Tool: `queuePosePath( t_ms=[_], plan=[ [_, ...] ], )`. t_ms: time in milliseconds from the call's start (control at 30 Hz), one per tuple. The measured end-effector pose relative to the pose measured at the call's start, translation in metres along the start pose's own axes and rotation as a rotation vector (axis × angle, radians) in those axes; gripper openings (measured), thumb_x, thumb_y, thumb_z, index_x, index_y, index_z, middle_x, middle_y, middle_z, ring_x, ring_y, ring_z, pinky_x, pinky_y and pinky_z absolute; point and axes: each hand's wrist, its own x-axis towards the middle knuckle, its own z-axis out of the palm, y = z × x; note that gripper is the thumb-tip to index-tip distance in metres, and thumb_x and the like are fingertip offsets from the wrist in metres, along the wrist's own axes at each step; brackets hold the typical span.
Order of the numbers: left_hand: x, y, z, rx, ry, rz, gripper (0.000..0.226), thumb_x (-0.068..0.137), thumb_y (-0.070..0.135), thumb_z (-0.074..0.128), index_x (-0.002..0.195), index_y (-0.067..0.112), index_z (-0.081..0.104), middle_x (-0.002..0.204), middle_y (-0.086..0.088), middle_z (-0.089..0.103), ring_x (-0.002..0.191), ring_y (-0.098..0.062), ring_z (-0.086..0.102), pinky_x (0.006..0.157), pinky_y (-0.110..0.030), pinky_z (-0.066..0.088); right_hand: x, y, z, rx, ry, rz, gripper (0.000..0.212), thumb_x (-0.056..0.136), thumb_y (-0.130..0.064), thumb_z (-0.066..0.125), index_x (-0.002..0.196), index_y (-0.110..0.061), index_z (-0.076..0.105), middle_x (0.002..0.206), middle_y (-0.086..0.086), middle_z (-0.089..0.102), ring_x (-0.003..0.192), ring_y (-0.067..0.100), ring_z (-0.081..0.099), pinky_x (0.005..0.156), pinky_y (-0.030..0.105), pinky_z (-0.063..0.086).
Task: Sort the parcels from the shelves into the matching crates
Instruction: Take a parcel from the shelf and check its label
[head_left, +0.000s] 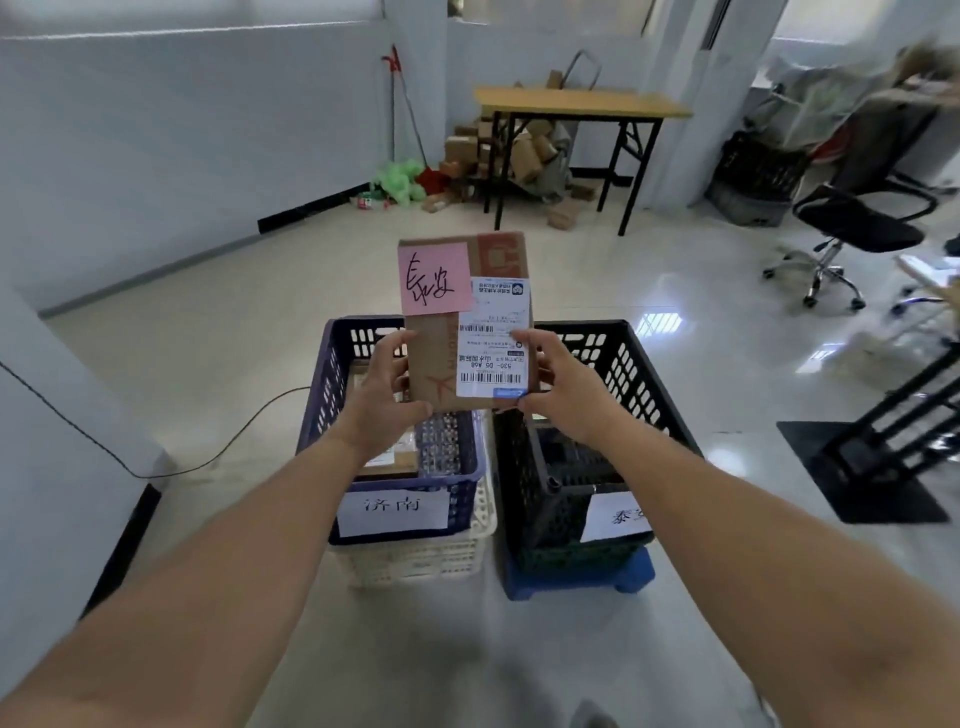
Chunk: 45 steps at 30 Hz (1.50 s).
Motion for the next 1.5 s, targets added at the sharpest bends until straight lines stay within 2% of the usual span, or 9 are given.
queuePosePath(
  t_ms=[200, 333, 400, 533, 700, 800, 900, 1067, 1500],
  plan=[
    [0.061, -0.005, 0.068, 0.024, -0.036, -0.029, 0.081, 0.078, -0.02, 0.059, 0.125, 0.04, 0.032, 0.122, -0.01, 0.055, 0.094, -0.01, 0.064, 0.071, -0.023, 0.054, 0.029, 0.063, -0.053, -0.043, 0.018, 0.032, 0.077, 0.084, -0.004, 0.067, 0.138, -0.043, 0.029, 0.122, -0.004, 0.06, 0.111, 0.02, 0.059, 0.089, 0.04, 0.054],
    [0.113, -0.009, 0.123, 0.053, -0.037, -0.065, 0.085, 0.077, -0.017, 0.06, 0.115, 0.054, 0.033, 0.13, -0.015, 0.052, 0.103, -0.022, 0.062, 0.078, -0.036, 0.055, 0.06, 0.117, -0.098, -0.064, 0.004, 0.04, 0.076, 0.085, -0.003, 0.065, 0.141, -0.04, 0.028, 0.124, -0.002, 0.06, 0.106, 0.022, 0.061, 0.086, 0.032, 0.053],
    [0.139, -0.005, 0.156, 0.064, -0.026, -0.089, 0.082, 0.078, -0.017, 0.059, 0.117, 0.05, 0.031, 0.131, -0.013, 0.051, 0.104, -0.019, 0.061, 0.083, -0.039, 0.056, 0.076, 0.145, -0.123, -0.06, -0.009, 0.056, 0.076, 0.086, -0.003, 0.065, 0.142, -0.039, 0.028, 0.125, -0.001, 0.06, 0.104, 0.021, 0.06, 0.082, 0.025, 0.05],
    [0.186, -0.002, 0.217, 0.078, -0.03, -0.159, 0.074, 0.081, -0.016, 0.059, 0.128, 0.031, 0.028, 0.122, -0.005, 0.051, 0.097, -0.001, 0.056, 0.075, -0.016, 0.053, 0.107, 0.193, -0.172, -0.097, -0.045, 0.098, 0.076, 0.087, -0.003, 0.064, 0.143, -0.038, 0.027, 0.127, 0.002, 0.058, 0.093, 0.017, 0.056, 0.076, 0.023, 0.045],
    [0.235, -0.02, 0.274, 0.064, -0.027, -0.262, 0.077, 0.081, -0.013, 0.06, 0.133, 0.034, 0.027, 0.134, -0.009, 0.045, 0.107, -0.011, 0.056, 0.085, -0.028, 0.054, 0.145, 0.25, -0.206, -0.123, -0.098, 0.164, 0.078, 0.086, -0.002, 0.064, 0.143, -0.039, 0.026, 0.132, 0.005, 0.057, 0.107, 0.027, 0.06, 0.086, 0.034, 0.052],
    [0.251, -0.042, 0.298, 0.08, -0.057, -0.325, 0.077, 0.082, -0.014, 0.059, 0.137, 0.028, 0.026, 0.128, -0.006, 0.044, 0.101, -0.004, 0.053, 0.073, -0.014, 0.052, 0.158, 0.286, -0.202, -0.112, -0.148, 0.215, 0.078, 0.085, -0.003, 0.064, 0.143, -0.04, 0.026, 0.131, 0.005, 0.059, 0.099, 0.026, 0.063, 0.084, 0.039, 0.055],
    [0.262, -0.075, 0.312, 0.125, -0.099, -0.406, 0.079, 0.082, -0.009, 0.061, 0.136, 0.037, 0.025, 0.135, -0.007, 0.046, 0.108, -0.013, 0.057, 0.085, -0.027, 0.053, 0.166, 0.32, -0.189, -0.094, -0.192, 0.288, 0.077, 0.087, -0.003, 0.061, 0.144, -0.04, 0.025, 0.128, 0.005, 0.06, 0.087, 0.023, 0.063, 0.075, 0.035, 0.055],
    [0.287, -0.135, 0.337, 0.12, -0.159, -0.504, 0.077, 0.083, -0.008, 0.059, 0.136, 0.037, 0.025, 0.131, 0.0, 0.046, 0.09, 0.009, 0.053, 0.086, -0.033, 0.052, 0.191, 0.374, -0.16, -0.09, -0.211, 0.389, 0.077, 0.089, 0.0, 0.055, 0.148, -0.038, 0.023, 0.129, 0.001, 0.058, 0.087, 0.016, 0.053, 0.077, 0.027, 0.048],
    [0.362, -0.287, 0.386, 0.018, -0.219, -0.61, 0.082, 0.079, -0.011, 0.06, 0.133, 0.04, 0.026, 0.14, -0.004, 0.043, 0.127, -0.022, 0.049, 0.098, -0.04, 0.05, 0.274, 0.484, -0.086, -0.239, -0.22, 0.535, 0.077, 0.089, 0.002, 0.044, 0.153, -0.029, 0.014, 0.141, 0.006, 0.042, 0.121, 0.023, 0.049, 0.103, 0.035, 0.042]
  ],
)
